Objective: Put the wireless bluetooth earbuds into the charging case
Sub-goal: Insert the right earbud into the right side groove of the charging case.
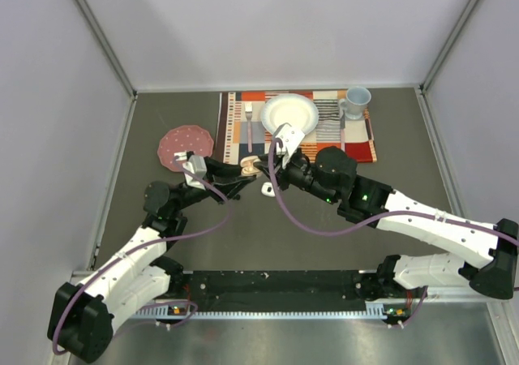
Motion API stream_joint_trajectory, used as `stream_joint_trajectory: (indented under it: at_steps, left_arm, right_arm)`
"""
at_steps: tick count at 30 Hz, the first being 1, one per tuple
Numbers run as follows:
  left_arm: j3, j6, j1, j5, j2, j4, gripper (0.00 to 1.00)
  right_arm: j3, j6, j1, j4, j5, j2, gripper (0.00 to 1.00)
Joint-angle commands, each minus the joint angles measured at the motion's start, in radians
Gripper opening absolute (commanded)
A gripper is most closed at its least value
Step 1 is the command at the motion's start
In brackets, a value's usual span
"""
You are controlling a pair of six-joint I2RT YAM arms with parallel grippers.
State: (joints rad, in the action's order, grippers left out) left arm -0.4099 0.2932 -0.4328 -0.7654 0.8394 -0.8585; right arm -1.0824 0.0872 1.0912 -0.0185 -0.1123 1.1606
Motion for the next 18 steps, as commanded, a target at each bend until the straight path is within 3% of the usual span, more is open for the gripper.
stream_joint_trajectory:
  at_steps: [1, 18]
  left_arm:
    - [-0.032, -0.003, 0.0, 0.052, -0.033, -0.057, 0.0]
    - [-0.018, -0.009, 0.0, 0.078, -0.034, -0.082, 0.0]
  right_arm:
    - [-0.037, 0.026, 0.022, 0.06, 0.003, 0.002, 0.09]
    - [-0.043, -0.032, 0.022, 0.049, -0.035, 0.013, 0.1]
